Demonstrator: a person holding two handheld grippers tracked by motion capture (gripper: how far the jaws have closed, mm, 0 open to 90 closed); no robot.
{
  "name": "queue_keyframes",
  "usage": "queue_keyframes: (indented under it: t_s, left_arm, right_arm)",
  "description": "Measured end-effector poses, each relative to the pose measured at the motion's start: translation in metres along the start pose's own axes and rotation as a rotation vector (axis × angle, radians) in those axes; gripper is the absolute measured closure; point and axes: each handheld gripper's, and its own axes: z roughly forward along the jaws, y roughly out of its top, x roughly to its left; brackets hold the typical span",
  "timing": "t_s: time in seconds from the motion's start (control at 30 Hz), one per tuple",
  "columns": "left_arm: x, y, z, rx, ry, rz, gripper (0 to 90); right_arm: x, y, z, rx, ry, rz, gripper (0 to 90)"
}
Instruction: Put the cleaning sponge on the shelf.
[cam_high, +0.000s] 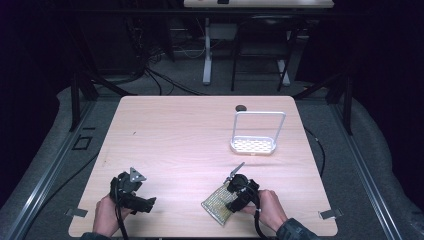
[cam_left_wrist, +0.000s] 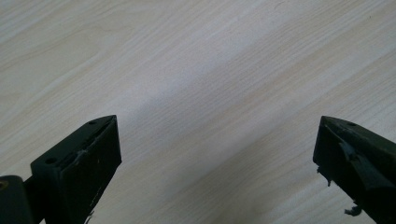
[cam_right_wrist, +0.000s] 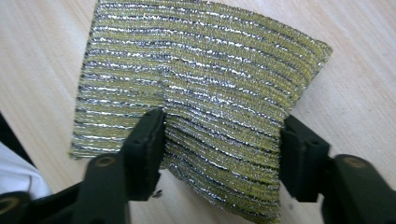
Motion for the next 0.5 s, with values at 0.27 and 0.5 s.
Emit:
queue_keyframes:
  t_s: [0.27, 0.5]
  left_arm:
    - [0.000, 0.000, 0.000, 0.000, 0.004, -0.001, 1.0]
    - [0.000, 0.000, 0.000, -0.001, 0.004, 0.000, 1.1]
  right_arm:
    - [0.004, -0.002, -0.006, -0.035, 0.021, -0.012, 50.5]
    - [-0.001, -0.003, -0.016, -0.079, 0.020, 0.001, 51.1]
